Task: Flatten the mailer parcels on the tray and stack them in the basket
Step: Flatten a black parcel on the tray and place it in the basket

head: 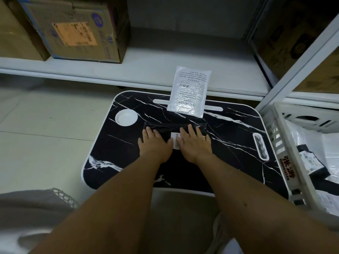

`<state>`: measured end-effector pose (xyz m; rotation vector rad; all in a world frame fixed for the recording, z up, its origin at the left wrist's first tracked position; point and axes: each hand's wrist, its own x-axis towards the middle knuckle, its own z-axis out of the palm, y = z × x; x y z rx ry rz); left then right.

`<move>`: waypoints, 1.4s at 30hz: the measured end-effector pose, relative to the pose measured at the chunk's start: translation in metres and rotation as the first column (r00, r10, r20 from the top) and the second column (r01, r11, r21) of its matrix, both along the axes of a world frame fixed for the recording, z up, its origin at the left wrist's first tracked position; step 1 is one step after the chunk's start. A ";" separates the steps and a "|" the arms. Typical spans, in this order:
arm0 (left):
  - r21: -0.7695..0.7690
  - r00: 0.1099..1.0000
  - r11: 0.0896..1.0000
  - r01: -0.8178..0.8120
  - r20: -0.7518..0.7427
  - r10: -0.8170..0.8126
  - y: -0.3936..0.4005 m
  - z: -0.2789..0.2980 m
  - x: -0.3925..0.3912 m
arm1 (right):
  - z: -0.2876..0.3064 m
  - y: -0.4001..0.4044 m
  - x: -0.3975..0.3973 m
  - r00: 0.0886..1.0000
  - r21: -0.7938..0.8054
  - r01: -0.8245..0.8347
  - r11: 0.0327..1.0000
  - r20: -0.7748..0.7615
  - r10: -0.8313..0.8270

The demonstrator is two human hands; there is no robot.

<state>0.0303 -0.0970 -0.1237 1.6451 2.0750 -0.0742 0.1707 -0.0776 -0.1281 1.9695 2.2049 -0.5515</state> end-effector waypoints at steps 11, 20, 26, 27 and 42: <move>0.208 0.911 0.898 0.387 -0.238 -0.337 -0.060 0.002 0.002 | 0.004 -0.070 -0.017 0.996 0.268 -0.061 0.962 -0.042 0.075; 0.045 0.913 0.925 0.377 -0.184 -0.363 -0.064 -0.006 -0.011 | -0.010 -0.081 -0.001 0.986 0.163 -0.153 0.975 0.097 0.138; -0.016 0.904 0.920 0.391 -0.183 -0.387 -0.057 -0.003 -0.012 | -0.013 -0.078 0.008 0.976 0.167 -0.202 0.965 0.115 0.185; -0.036 0.901 0.920 0.391 -0.189 -0.391 -0.057 -0.002 -0.012 | -0.013 -0.078 0.008 0.974 0.164 -0.210 0.964 0.121 0.191; 0.195 0.924 0.922 0.334 -0.260 -0.279 -0.041 0.023 -0.007 | 0.012 -0.051 0.000 1.000 0.210 0.004 0.978 -0.016 0.000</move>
